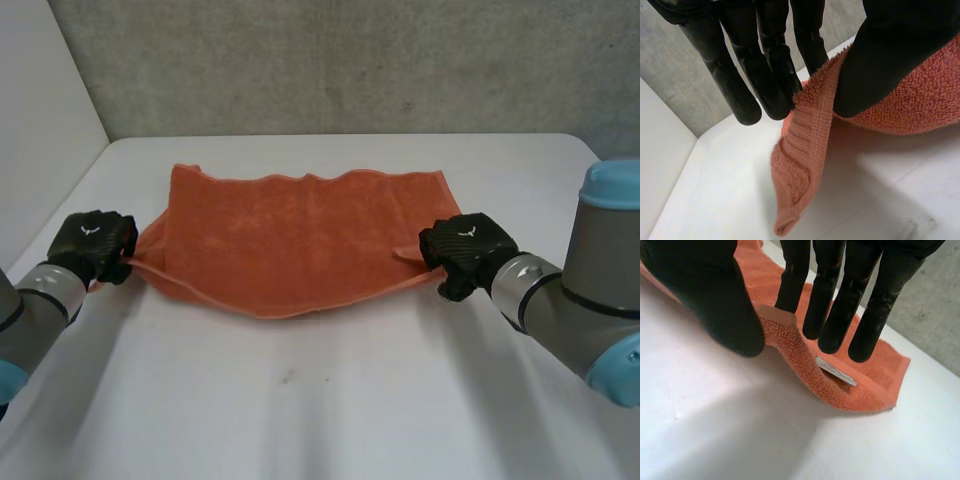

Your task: Fold the laundry

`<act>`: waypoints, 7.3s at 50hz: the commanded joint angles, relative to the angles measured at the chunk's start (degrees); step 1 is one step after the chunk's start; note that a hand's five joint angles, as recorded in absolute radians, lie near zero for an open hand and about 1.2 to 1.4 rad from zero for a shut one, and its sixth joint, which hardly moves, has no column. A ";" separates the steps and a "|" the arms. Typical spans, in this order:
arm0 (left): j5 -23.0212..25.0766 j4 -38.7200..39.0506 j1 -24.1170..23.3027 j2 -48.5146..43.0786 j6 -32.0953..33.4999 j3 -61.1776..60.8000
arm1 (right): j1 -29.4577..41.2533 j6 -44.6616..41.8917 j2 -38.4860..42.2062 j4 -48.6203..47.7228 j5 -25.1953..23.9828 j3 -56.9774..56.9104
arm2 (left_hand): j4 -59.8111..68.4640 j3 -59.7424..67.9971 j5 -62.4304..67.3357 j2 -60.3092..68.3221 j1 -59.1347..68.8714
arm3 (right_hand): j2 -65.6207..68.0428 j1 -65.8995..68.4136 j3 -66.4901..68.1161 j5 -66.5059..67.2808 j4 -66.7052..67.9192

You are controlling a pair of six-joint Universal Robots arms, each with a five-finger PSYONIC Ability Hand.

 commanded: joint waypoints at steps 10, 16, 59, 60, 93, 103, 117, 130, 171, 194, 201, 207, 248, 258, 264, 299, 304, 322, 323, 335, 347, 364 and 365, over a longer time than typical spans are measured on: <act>0.07 -0.12 -0.52 2.06 0.00 -2.60 | -4.49 -3.87 -3.58 5.36 -1.84 -2.05 | 11.73 12.06 15.22 11.70 13.91 | -9.69 -2.18 -9.96 -11.25 -10.04; 0.07 -0.12 0.01 2.24 0.00 -2.43 | -6.16 -5.80 -3.66 -0.27 -5.27 0.25 | 11.73 12.06 15.22 11.70 13.91 | -12.21 -4.70 -12.48 -13.77 -12.57; 0.16 -0.73 -0.25 2.15 0.09 -2.78 | -8.54 -33.84 9.25 16.42 -29.36 -21.10 | 11.73 12.06 15.22 11.70 13.91 | -21.97 -14.45 -22.24 -23.53 -22.32; 0.16 -0.73 -0.17 2.15 0.09 -2.78 | -8.37 -34.89 10.65 17.21 -28.49 -21.98 | 11.73 12.06 15.22 11.70 13.91 | -21.80 -14.29 -22.07 -23.36 -22.16; 0.42 -0.73 -0.17 2.15 0.09 -2.78 | -1.16 -39.12 31.49 18.62 -15.21 -41.41 | 11.73 12.06 15.22 11.70 13.91 | -29.03 -21.52 -29.30 -30.59 -29.39; 0.42 -0.73 -0.17 2.15 0.09 -2.78 | -0.81 -39.20 33.25 19.06 -13.45 -43.25 | 11.73 12.06 15.22 11.70 13.91 | -26.85 -19.34 -27.12 -28.42 -27.21; 0.42 -0.73 -0.17 2.15 0.09 -2.78 | -0.81 -38.94 33.34 20.99 -13.10 -44.14 | 11.73 12.06 15.22 11.70 13.91 | 8.13 15.64 7.86 6.56 7.77; 0.42 -0.73 -0.34 2.15 0.09 -2.87 | -0.81 -38.59 32.99 22.49 -10.99 -43.61 | 11.73 12.06 15.22 11.70 13.91 | 26.59 34.10 26.32 25.02 26.23; -0.28 -29.74 -1.13 25.02 13.09 -0.49 | -13.64 -29.44 -8.71 28.46 3.77 -4.93 | 11.73 12.06 15.22 11.70 13.91 | 26.59 34.10 26.32 25.02 26.23; -13.72 -2.64 -12.47 4.15 13.91 45.65 | -7.93 -14.43 9.71 1.50 12.57 -57.77 | 11.73 12.06 15.22 11.70 13.91 | 26.59 34.10 26.32 25.02 26.23; -14.87 -0.55 -12.38 6.55 10.55 40.91 | -8.19 -12.75 -2.61 -6.60 9.06 -38.71 | 11.73 12.06 15.22 11.70 13.91 | 26.59 34.10 26.32 25.02 26.23; -14.78 -2.05 -12.73 5.49 10.64 31.78 | -8.10 -12.31 -2.00 -5.38 7.47 -30.26 | 11.73 12.06 15.22 11.70 13.91 | 26.59 34.10 26.32 25.02 26.23; -15.05 -9.79 -24.60 30.62 10.72 28.86 | 10.88 38.75 21.11 4.91 -8.78 -32.17 | 11.73 12.06 15.22 11.70 13.91 | -32.57 -25.06 -32.84 -34.13 -32.92; -15.14 -10.75 -26.27 31.15 10.72 31.68 | 15.63 46.05 30.61 5.70 -12.13 -42.98 | 11.73 12.06 15.22 11.70 13.91 | -28.36 -20.85 -28.63 -29.93 -28.72; -15.31 -10.66 -26.36 31.07 10.72 31.24 | 19.31 47.71 34.39 6.14 -12.65 -47.65 | 11.73 12.06 15.22 11.70 13.91 | -21.33 -13.82 -21.60 -22.89 -21.69; -14.78 -13.21 -15.46 23.60 10.29 13.40 | -0.63 -8.60 -2.34 31.26 -5.01 -29.02 | 11.73 12.06 15.22 11.70 13.91 | 26.59 34.10 26.32 25.02 26.23; -15.05 -13.56 -15.72 18.07 10.63 8.30 | -0.37 -13.09 -2.08 35.31 -3.69 -25.16 | 11.73 12.06 15.22 11.70 13.91 | 26.59 34.10 26.32 25.02 26.23; -15.14 -14.88 -16.78 -2.42 10.46 28.16 | 0.07 -24.97 16.11 14.02 12.13 -51.01 | 11.73 12.06 15.22 11.70 13.91 | 26.59 34.10 26.32 25.02 26.23; -15.14 -13.58 -16.78 -2.07 10.11 33.47 | -0.01 -24.53 16.11 11.35 12.04 -53.08 | 11.73 12.06 15.22 11.70 13.91 | 26.59 34.10 26.32 25.02 26.23; -16.54 5.86 -16.86 4.26 5.89 33.97 | -0.81 -15.91 -0.06 -8.63 6.07 -35.03 | 11.73 12.06 15.22 11.70 13.91 | 26.59 34.10 26.32 25.02 26.23; -16.45 5.16 -17.13 -2.50 6.33 16.74 | -0.63 -15.74 10.55 -2.66 5.45 -21.03 | 11.73 12.06 15.22 11.70 13.91 | 26.59 34.10 26.32 25.02 26.23; -16.37 4.63 -16.78 3.20 6.07 2.94 | -1.33 -12.23 12.52 3.94 4.57 -14.96 | 11.73 12.06 15.22 11.70 13.91 | -3.42 4.09 -3.69 -4.98 -3.78; -16.37 4.72 -16.78 3.90 5.80 2.59 | -2.12 -10.39 10.51 3.59 3.79 -13.65 | 11.73 12.06 15.22 11.70 13.91 | -6.13 1.38 -6.40 -7.69 -6.48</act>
